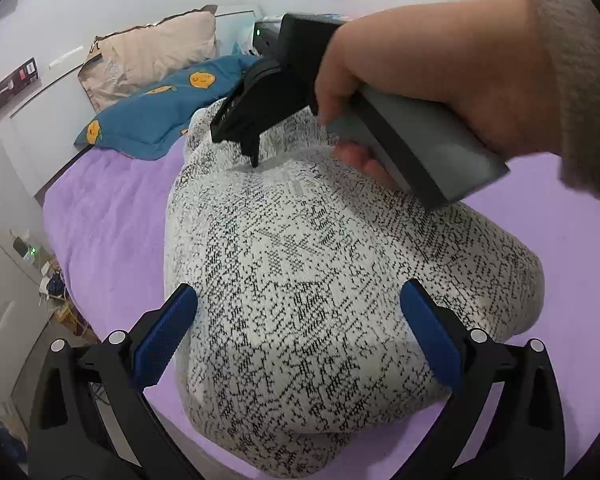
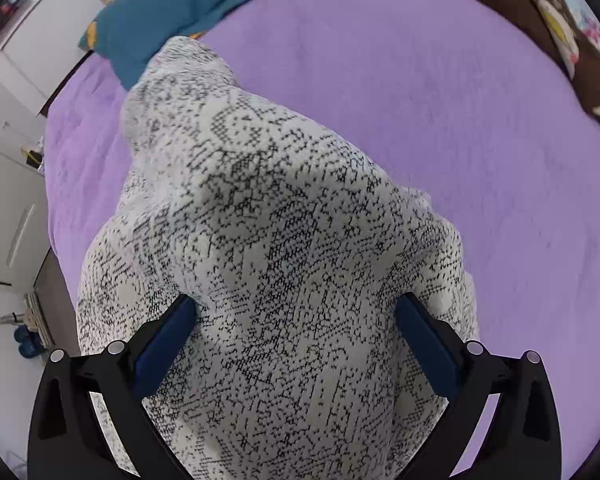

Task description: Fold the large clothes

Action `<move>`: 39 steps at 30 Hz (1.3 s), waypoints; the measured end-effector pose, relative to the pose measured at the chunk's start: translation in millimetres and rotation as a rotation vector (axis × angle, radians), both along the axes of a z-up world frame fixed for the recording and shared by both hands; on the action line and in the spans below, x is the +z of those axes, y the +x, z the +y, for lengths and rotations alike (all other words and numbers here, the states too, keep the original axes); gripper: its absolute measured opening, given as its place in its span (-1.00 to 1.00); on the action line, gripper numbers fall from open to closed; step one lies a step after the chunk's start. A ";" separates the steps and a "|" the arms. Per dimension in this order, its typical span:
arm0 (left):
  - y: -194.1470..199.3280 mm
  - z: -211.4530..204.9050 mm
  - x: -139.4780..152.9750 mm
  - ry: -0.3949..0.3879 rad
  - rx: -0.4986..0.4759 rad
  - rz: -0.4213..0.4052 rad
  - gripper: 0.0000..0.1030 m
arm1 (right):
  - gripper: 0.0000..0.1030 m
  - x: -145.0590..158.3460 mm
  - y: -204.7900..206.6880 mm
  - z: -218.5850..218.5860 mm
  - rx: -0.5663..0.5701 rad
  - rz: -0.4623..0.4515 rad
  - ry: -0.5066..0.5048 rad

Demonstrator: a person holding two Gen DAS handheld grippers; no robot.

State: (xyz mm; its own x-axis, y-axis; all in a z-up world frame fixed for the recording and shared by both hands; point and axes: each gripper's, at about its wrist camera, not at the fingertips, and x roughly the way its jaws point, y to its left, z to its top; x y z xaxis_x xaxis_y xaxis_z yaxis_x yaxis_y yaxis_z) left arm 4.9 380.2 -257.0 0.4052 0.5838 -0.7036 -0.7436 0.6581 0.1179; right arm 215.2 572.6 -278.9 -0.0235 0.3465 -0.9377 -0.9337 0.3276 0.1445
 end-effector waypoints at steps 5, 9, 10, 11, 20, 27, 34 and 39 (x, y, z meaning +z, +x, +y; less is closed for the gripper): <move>-6.6 -3.7 18.6 0.020 0.015 0.031 0.88 | 0.88 48.3 -16.8 -55.6 0.030 -0.047 0.083; -23.8 -16.0 37.5 -0.003 0.044 0.034 0.88 | 0.88 78.8 -36.8 -110.0 -0.001 -0.067 0.135; -30.1 -21.8 44.8 -0.003 0.050 0.032 0.88 | 0.88 84.0 -42.3 -121.3 -0.007 -0.076 0.141; -36.6 -27.4 52.2 0.000 0.057 0.028 0.88 | 0.88 87.1 -50.2 -124.4 -0.009 -0.085 0.146; -98.8 -69.7 108.5 -0.044 0.163 -0.023 0.88 | 0.88 129.7 -105.7 -232.7 -0.087 -0.139 0.255; -132.1 -104.4 142.6 -0.012 0.197 -0.031 0.88 | 0.88 143.5 -139.5 -305.3 -0.187 -0.191 0.309; -156.0 -130.0 160.9 0.001 0.208 -0.047 0.88 | 0.88 144.6 -161.0 -365.0 -0.186 -0.179 0.332; -163.4 -142.8 163.3 -0.006 0.207 -0.054 0.88 | 0.88 149.8 -177.0 -400.9 -0.175 -0.224 0.341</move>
